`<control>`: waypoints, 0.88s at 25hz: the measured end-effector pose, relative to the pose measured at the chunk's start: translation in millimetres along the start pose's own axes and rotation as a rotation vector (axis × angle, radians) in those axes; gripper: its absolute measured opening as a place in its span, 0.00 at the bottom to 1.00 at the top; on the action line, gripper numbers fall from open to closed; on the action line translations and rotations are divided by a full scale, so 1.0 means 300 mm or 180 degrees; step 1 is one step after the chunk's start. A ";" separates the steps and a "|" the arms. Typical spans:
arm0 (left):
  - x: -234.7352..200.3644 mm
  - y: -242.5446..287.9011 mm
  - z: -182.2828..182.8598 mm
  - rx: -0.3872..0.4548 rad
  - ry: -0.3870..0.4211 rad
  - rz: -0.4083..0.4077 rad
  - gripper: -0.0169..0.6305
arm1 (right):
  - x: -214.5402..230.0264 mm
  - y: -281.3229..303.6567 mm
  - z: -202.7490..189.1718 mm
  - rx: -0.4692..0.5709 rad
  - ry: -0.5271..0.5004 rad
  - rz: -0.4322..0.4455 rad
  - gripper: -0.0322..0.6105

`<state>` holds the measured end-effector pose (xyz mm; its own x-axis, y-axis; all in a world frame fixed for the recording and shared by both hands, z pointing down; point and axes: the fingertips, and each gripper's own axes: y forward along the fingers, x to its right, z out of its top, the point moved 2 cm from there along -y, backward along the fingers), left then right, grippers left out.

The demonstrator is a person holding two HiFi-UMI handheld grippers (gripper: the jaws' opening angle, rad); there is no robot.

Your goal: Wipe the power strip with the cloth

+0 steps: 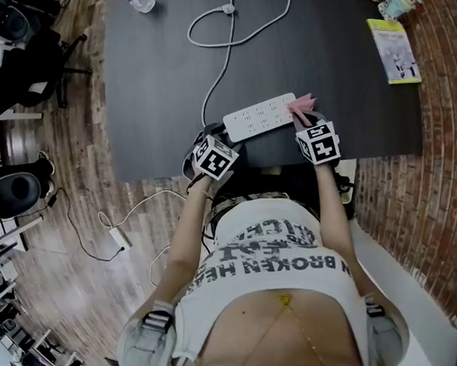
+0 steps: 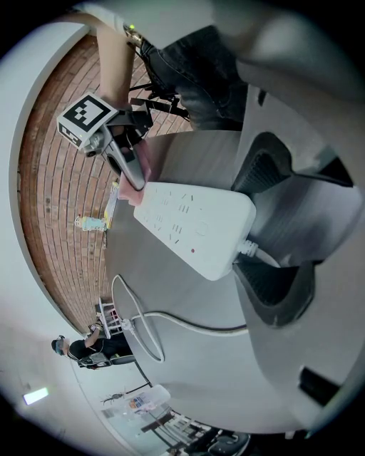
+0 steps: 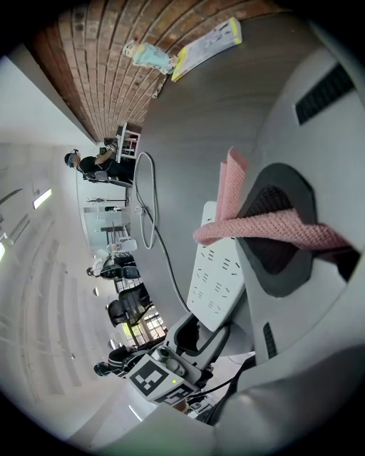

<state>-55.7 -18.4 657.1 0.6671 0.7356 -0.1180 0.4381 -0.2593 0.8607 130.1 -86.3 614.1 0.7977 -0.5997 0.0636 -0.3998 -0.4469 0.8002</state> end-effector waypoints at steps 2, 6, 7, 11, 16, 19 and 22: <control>-0.001 0.000 -0.001 0.0002 0.0004 -0.0004 0.47 | 0.017 -0.004 -0.005 -0.0009 0.0031 -0.0089 0.07; -0.002 0.002 0.000 -0.0005 0.0004 -0.0006 0.47 | 0.038 -0.005 -0.007 -0.0011 0.0073 -0.0168 0.07; 0.000 0.002 0.003 -0.0008 0.0001 -0.0012 0.47 | 0.042 -0.005 -0.007 -0.0012 0.0073 -0.0178 0.07; 0.015 0.001 0.009 -0.0006 0.0006 -0.0051 0.47 | 0.049 -0.009 -0.013 -0.0013 0.0115 -0.0161 0.07; 0.006 0.004 -0.001 -0.0009 -0.0002 -0.0009 0.47 | 0.047 -0.007 -0.011 -0.0012 0.0120 -0.0139 0.07; 0.006 0.002 0.000 -0.0010 -0.0001 -0.0009 0.47 | 0.046 -0.008 -0.010 -0.0014 0.0127 -0.0137 0.07; 0.009 0.004 0.001 -0.0006 -0.0001 -0.0010 0.47 | 0.048 -0.010 -0.012 -0.0007 0.0122 -0.0144 0.07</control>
<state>-53.2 -17.0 657.7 0.6659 0.7362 -0.1210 0.4391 -0.2557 0.8613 144.4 -91.2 614.9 0.8317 -0.5529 0.0500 -0.3619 -0.4717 0.8041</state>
